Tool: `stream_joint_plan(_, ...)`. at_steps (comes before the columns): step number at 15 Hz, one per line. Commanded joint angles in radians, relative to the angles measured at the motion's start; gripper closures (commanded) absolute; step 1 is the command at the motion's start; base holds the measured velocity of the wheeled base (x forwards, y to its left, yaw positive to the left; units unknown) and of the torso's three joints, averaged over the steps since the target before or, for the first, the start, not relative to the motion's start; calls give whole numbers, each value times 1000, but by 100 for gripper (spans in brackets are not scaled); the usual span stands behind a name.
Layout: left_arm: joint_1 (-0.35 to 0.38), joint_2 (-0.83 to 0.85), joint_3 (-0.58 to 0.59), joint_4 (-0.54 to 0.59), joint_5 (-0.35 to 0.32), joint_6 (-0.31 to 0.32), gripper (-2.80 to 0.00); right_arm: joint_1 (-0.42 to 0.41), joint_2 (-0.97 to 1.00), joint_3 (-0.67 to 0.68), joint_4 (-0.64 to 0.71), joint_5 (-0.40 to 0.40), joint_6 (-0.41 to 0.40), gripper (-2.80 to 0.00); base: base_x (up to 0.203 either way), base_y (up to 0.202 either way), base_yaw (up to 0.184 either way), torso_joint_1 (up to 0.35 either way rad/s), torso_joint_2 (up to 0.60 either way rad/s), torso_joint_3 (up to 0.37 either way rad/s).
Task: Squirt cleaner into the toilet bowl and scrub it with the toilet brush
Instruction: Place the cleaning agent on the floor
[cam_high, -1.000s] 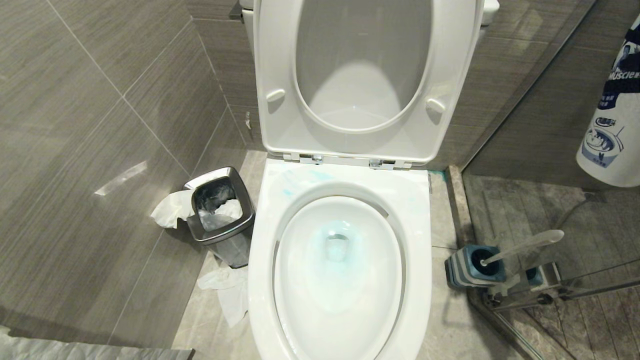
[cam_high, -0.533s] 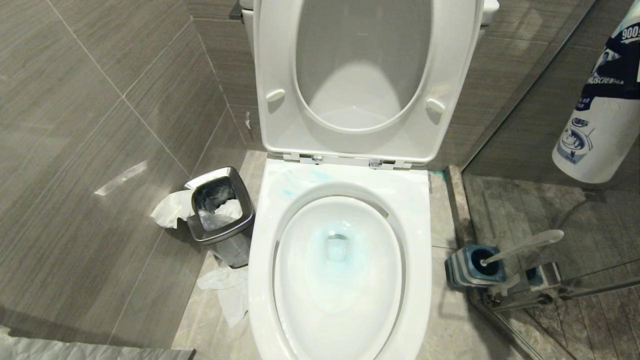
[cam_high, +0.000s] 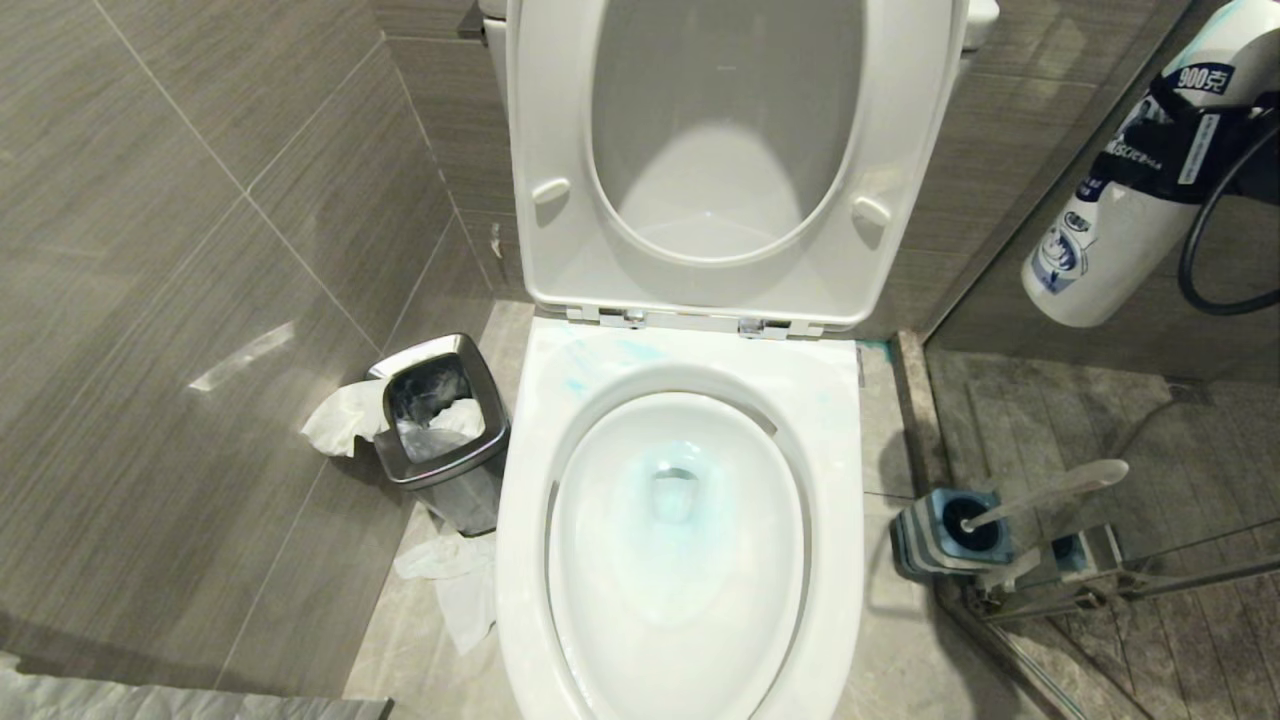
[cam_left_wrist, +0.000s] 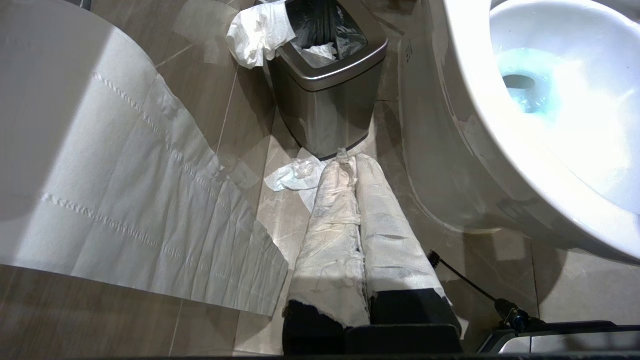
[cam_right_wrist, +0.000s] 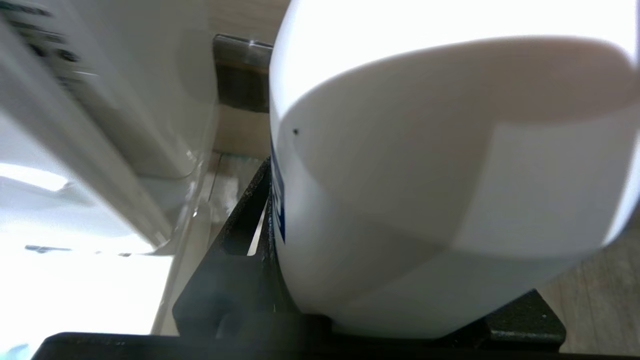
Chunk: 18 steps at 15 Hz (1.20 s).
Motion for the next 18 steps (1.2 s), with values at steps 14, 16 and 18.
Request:
stream_joint_plan(14, 0, 1, 2, 0, 0, 1, 0, 33, 226, 358, -461, -9, 26, 0, 0, 0, 0, 0, 0, 0)
stream_joint_plan(16, 0, 0, 2, -1, 2, 5, 0, 53, 248, 378, -512, -9, 26, 0, 0, 0, 0, 0, 0, 0)
stream_joint_plan(18, 0, 1, 2, -1, 3, 5, 0, 58, 287, 385, -574, -11, 23, 0, 0, 0, 0, 0, 0, 0)
